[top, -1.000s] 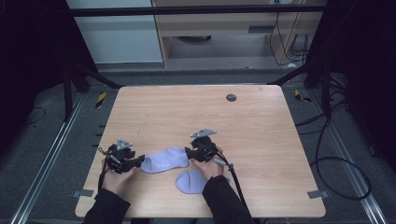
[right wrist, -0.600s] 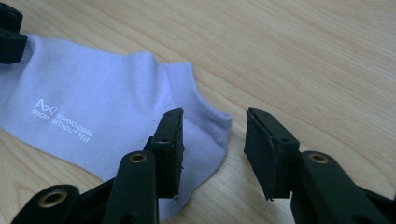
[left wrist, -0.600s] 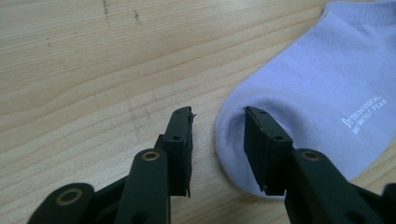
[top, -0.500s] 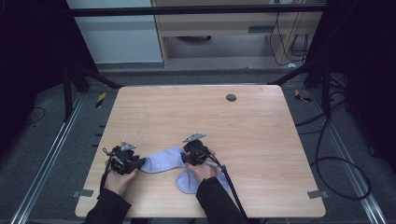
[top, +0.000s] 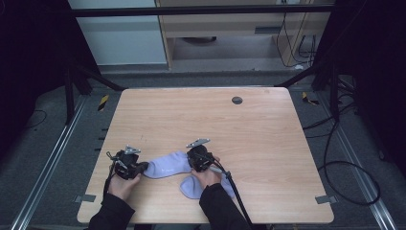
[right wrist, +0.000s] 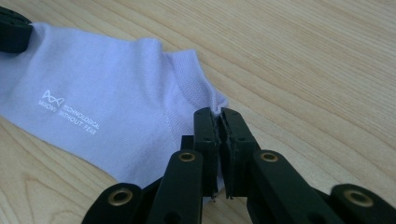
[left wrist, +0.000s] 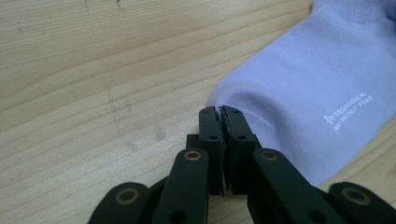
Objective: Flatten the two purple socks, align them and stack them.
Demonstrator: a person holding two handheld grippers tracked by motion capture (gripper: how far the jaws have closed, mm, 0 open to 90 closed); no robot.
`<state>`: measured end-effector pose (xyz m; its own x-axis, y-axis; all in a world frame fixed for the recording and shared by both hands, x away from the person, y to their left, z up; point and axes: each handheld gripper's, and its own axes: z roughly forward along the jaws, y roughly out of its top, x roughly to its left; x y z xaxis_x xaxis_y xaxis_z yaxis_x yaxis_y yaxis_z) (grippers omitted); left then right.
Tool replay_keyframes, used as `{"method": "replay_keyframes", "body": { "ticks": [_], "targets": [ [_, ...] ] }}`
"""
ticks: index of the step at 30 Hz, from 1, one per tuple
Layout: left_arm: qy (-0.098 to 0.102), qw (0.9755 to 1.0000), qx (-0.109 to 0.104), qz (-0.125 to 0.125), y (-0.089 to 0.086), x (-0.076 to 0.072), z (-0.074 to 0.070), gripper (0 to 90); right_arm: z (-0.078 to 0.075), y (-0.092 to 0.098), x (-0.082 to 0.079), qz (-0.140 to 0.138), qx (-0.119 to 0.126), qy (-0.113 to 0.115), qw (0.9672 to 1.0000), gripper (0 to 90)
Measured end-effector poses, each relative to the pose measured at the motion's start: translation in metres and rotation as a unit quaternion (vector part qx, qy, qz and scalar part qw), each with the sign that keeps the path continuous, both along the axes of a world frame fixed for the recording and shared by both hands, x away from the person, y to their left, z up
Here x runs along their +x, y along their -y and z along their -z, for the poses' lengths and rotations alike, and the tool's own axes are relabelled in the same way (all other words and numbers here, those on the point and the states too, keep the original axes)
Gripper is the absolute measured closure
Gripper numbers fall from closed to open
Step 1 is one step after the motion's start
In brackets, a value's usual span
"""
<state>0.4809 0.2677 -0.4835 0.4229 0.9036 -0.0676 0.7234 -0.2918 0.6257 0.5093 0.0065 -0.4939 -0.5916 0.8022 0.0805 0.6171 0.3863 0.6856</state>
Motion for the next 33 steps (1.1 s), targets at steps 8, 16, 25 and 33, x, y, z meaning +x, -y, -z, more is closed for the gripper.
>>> {"method": "replay_keyframes", "body": {
  "ticks": [8,16,25,33],
  "targets": [
    [0.024,0.9992,-0.032,0.008,0.001,-0.007,-0.018,87.2,-0.019,0.007,-0.007,-0.003,0.027,0.013,0.9996,86.9],
    [0.04,0.9977,-0.049,0.024,0.012,-0.015,-0.033,87.2,-0.042,0.025,-0.018,-0.007,0.042,0.024,0.9988,86.8],
    [0.049,0.9959,-0.06,0.047,0.034,-0.024,-0.044,87.2,-0.057,0.054,-0.037,-0.007,0.049,0.037,0.9981,86.8],
    [0.049,0.9942,-0.061,0.073,0.058,-0.031,-0.046,87.2,-0.059,0.082,-0.056,-0.003,0.046,0.038,0.9982,86.8]
  ]
}}
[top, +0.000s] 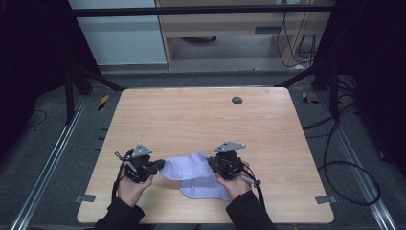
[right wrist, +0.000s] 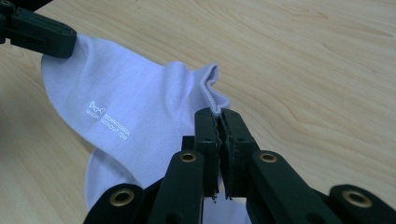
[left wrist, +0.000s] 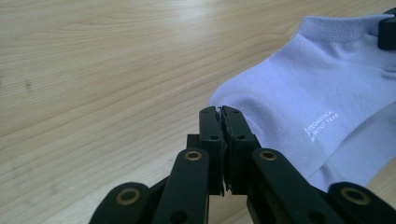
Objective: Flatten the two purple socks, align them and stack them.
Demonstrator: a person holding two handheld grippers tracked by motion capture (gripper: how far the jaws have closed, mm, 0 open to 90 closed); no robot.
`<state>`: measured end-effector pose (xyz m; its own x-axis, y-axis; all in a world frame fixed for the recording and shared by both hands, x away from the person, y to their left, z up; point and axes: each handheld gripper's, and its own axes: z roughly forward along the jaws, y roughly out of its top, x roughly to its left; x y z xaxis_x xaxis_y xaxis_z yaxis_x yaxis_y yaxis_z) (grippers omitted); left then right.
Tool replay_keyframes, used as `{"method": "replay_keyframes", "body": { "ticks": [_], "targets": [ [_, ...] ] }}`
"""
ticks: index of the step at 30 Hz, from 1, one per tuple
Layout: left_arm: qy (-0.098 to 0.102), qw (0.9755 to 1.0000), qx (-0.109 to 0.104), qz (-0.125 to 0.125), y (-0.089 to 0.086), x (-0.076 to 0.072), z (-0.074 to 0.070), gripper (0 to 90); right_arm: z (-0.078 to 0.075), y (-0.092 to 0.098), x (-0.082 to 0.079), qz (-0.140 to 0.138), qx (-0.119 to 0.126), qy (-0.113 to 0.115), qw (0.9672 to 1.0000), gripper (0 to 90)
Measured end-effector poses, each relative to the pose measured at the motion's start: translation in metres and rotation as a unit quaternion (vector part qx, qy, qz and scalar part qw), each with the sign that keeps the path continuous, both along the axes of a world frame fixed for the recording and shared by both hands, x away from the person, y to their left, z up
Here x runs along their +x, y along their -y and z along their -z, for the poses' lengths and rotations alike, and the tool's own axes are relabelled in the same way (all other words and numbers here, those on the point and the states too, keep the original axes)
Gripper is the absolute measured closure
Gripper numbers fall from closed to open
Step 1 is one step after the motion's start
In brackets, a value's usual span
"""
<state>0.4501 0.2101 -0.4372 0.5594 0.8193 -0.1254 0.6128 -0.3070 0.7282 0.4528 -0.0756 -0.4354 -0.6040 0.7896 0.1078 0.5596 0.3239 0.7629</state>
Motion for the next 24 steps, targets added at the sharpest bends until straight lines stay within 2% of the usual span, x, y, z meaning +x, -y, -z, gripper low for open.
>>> {"method": "replay_keyframes", "body": {
  "ticks": [11,24],
  "targets": [
    [-0.005,0.9988,0.016,0.046,0.033,-0.01,0.002,87.2,0.006,0.033,-0.023,0.016,0.002,-0.005,0.9998,86.8],
    [-0.023,0.9969,0.032,0.069,0.052,-0.013,0.017,87.2,0.018,0.045,-0.045,0.015,0.001,-0.015,0.9998,86.6]
  ]
}}
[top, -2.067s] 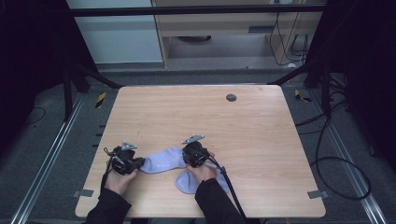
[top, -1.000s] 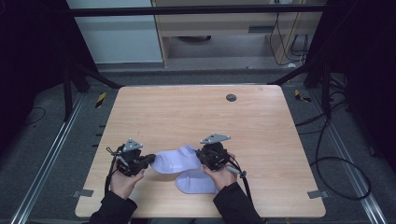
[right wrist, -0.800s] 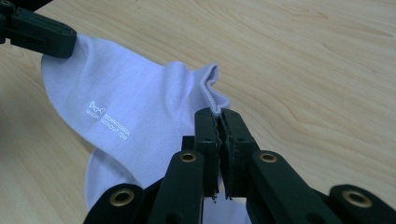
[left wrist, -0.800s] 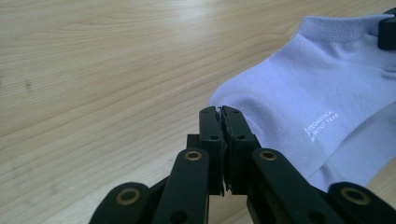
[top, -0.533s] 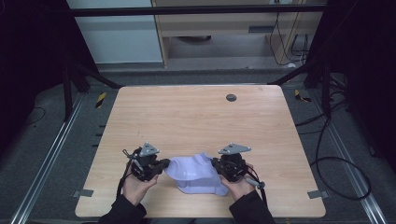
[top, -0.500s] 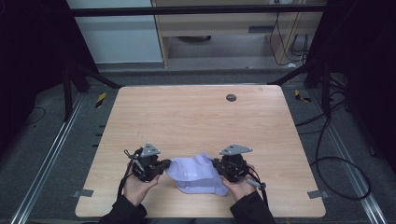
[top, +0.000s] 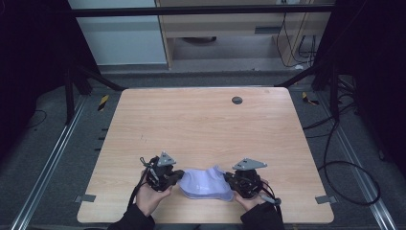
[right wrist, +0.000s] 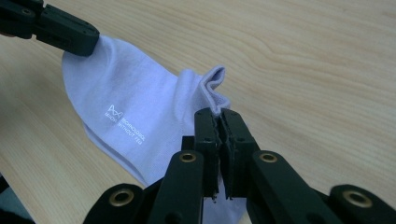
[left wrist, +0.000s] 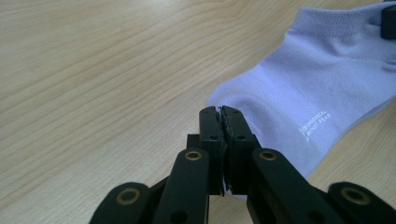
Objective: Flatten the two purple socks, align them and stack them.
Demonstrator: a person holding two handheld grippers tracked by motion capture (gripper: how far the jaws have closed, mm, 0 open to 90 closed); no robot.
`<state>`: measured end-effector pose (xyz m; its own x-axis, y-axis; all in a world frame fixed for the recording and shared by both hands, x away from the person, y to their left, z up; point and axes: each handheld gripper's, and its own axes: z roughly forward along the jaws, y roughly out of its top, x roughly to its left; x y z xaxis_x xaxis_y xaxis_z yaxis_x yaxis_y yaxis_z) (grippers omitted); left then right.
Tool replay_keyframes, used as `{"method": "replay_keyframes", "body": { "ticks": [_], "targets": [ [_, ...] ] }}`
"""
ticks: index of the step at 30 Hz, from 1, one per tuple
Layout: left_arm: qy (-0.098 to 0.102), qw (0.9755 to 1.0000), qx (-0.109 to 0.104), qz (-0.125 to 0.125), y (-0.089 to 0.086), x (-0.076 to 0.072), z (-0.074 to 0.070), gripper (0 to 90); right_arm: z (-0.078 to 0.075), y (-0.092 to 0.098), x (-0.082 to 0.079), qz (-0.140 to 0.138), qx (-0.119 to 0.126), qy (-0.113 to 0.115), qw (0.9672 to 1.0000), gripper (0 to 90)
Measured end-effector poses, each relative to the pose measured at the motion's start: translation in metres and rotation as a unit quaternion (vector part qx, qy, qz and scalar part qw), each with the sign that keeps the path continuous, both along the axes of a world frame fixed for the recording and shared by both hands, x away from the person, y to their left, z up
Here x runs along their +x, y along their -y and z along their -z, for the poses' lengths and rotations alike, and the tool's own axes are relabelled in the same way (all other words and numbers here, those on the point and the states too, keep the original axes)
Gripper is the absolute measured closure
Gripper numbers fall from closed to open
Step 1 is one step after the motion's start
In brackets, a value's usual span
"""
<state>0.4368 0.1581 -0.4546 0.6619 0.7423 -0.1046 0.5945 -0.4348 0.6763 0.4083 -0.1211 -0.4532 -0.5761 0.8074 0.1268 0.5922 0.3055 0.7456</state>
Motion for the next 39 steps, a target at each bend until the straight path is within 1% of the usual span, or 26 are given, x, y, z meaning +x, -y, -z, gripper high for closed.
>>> {"method": "replay_keyframes", "body": {
  "ticks": [6,8,12,17,21,24,25,26,27,28,29,30,31,32,33,34,35,36,37,38,39],
  "targets": [
    [-0.008,0.9999,0.005,0.008,0.003,0.0,0.006,87.3,0.006,0.007,-0.004,0.009,0.0,-0.009,0.9999,86.6],
    [-0.01,0.9999,0.002,0.006,0.004,0.001,0.008,87.3,0.008,0.008,-0.005,0.01,-0.002,-0.011,0.9999,86.5],
    [-0.014,0.9998,0.01,0.011,0.007,0.002,0.012,87.2,0.012,0.008,-0.005,0.009,-0.007,-0.014,0.9998,86.4],
    [-0.016,0.9997,0.014,0.01,0.006,0.002,0.016,87.2,0.017,0.006,-0.005,0.007,-0.022,-0.017,0.9996,86.1],
    [-0.021,0.9996,0.018,0.01,0.007,0.002,0.019,87.1,0.021,0.006,-0.006,0.008,-0.028,-0.024,0.9993,85.4],
    [-0.022,0.9994,0.023,0.011,0.007,0.001,0.021,86.5,0.022,0.008,-0.005,0.013,-0.033,-0.028,0.999,83.4],
    [-0.022,0.9994,0.023,0.011,0.007,0.001,0.021,85.0,0.022,0.008,-0.005,0.013,-0.033,-0.028,0.999,83.4],
    [-0.024,0.9995,0.018,0.01,0.006,0.0,0.021,83.6,0.025,0.01,-0.004,0.017,-0.038,-0.028,0.9987,79.7],
    [-0.024,0.9995,0.018,0.01,0.006,0.0,0.021,82.2,0.025,0.01,-0.004,0.017,-0.038,-0.028,0.9987,79.7],
    [-0.02,0.9997,0.014,0.008,0.004,0.0,0.02,82.2,0.025,0.011,-0.004,0.017,-0.036,-0.027,0.9988,78.1],
    [-0.015,0.9998,0.01,0.005,0.001,-0.002,0.017,77.8,0.024,0.012,-0.005,0.017,-0.035,-0.019,0.999,74.3],
    [-0.015,0.9998,0.01,0.005,0.001,-0.002,0.017,76.0,0.024,0.012,-0.005,0.017,-0.035,-0.019,0.999,74.3],
    [-0.004,1.0,0.001,0.0,-0.002,-0.004,0.012,74.5,0.021,0.014,-0.007,0.017,-0.028,-0.008,0.9994,71.5],
    [-0.004,1.0,0.001,0.0,-0.002,-0.004,0.012,74.1,0.021,0.014,-0.007,0.017,-0.028,-0.008,0.9994,71.5],
    [0.007,1.0,-0.006,-0.002,-0.002,-0.006,0.006,73.3,0.019,0.016,-0.008,0.016,-0.019,0.006,0.9997,71.4],
    [0.007,1.0,-0.006,-0.002,-0.002,-0.006,0.006,73.4,0.018,0.017,-0.008,0.015,-0.014,0.011,0.9997,71.9],
    [0.018,0.9997,-0.015,0.0,0.001,-0.006,0.003,73.7,0.017,0.017,-0.009,0.012,-0.006,0.017,0.9998,73.7],
    [0.018,0.9997,-0.015,0.0,0.001,-0.006,0.003,74.6,0.017,0.017,-0.009,0.012,-0.006,0.017,0.9998,73.7],
    [0.023,0.9996,-0.014,0.01,0.007,-0.006,0.002,76.2,0.016,0.015,-0.009,0.002,0.003,0.02,0.9998,78.2],
    [0.023,0.9996,-0.014,0.01,0.007,-0.006,0.002,77.7,0.016,0.015,-0.009,0.002,0.003,0.02,0.9998,78.2],
    [0.026,0.9994,-0.007,0.019,0.015,-0.005,0.007,79.5,0.019,0.012,-0.008,-0.013,0.007,0.013,0.9998,82.7]
  ]
}}
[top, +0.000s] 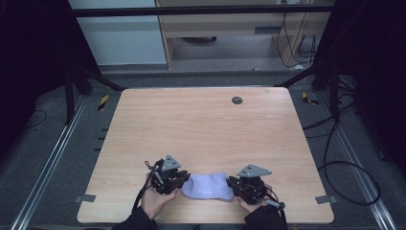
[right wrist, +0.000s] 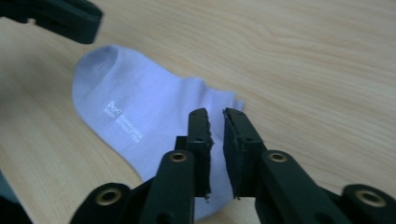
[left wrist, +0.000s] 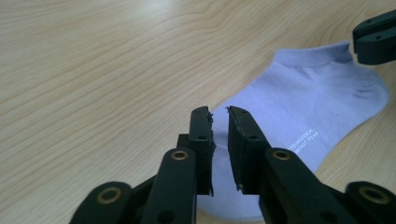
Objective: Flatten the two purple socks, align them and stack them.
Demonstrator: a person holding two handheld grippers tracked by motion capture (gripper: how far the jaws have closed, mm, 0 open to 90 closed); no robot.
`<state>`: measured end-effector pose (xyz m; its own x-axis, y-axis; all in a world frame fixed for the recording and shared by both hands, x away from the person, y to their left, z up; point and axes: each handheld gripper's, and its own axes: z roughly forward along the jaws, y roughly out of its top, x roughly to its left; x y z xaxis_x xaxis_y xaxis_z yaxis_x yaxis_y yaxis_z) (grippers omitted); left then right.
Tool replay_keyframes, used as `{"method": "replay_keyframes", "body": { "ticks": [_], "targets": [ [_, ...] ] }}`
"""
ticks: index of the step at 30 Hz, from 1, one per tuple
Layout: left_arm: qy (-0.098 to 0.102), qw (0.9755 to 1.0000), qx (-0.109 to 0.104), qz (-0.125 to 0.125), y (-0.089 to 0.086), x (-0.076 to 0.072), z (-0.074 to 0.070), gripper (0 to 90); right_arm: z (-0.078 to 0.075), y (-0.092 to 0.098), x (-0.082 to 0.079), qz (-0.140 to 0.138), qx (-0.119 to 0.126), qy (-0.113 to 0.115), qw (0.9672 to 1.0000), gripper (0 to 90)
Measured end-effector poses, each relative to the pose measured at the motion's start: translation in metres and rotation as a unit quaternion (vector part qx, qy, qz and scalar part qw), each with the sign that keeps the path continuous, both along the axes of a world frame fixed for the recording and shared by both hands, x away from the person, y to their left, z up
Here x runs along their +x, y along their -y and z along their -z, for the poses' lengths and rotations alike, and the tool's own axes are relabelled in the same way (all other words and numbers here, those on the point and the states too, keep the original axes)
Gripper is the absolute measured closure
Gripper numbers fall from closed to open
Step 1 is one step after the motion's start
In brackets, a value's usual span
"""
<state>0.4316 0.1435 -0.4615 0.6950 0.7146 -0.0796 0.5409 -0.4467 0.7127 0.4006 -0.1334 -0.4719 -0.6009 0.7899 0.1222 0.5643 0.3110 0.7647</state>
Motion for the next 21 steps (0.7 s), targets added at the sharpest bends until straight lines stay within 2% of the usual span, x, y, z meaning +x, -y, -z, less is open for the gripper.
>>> {"method": "replay_keyframes", "body": {
  "ticks": [3,4,5,6,10,12,18,19,20,21],
  "targets": [
    [-0.005,0.9999,0.006,0.01,0.007,0.0,0.007,83.1,0.005,-0.003,0.002,-0.011,-0.007,-0.011,0.9999,86.7],
    [-0.013,0.9996,0.019,0.018,0.011,0.0,0.014,83.8,0.011,-0.004,0.003,-0.019,-0.011,-0.025,0.9994,89.2],
    [-0.013,0.9996,0.019,0.018,0.011,0.0,0.014,84.2,0.011,-0.004,0.003,-0.019,-0.011,-0.025,0.9994,89.2],
    [-0.019,0.9992,0.026,0.022,0.013,-0.001,0.02,84.8,0.016,-0.005,0.004,-0.022,-0.019,-0.038,0.9989,90.0],
    [-0.024,0.999,0.029,0.024,0.013,-0.003,0.023,85.6,0.023,-0.001,0.008,-0.024,-0.033,-0.048,0.998,90.0],
    [-0.026,0.9988,0.033,0.025,0.013,-0.003,0.024,85.5,0.023,0.001,0.008,-0.023,-0.032,-0.054,0.9978,90.0],
    [-0.017,0.9994,0.022,0.019,0.008,-0.004,0.018,83.6,0.02,0.001,0.008,-0.026,-0.032,-0.053,0.9978,88.2],
    [-0.01,0.9997,0.017,0.015,0.005,-0.003,0.014,82.8,0.018,0.003,0.008,-0.024,-0.026,-0.049,0.9982,87.0],
    [-0.003,0.9999,0.011,0.007,-0.001,-0.003,0.008,80.7,0.013,0.007,0.008,-0.019,-0.014,-0.036,0.9991,83.4],
    [-0.003,0.9999,0.011,0.007,-0.001,-0.003,0.008,80.2,0.013,0.007,0.008,-0.019,-0.014,-0.036,0.9991,83.4]
  ]
}}
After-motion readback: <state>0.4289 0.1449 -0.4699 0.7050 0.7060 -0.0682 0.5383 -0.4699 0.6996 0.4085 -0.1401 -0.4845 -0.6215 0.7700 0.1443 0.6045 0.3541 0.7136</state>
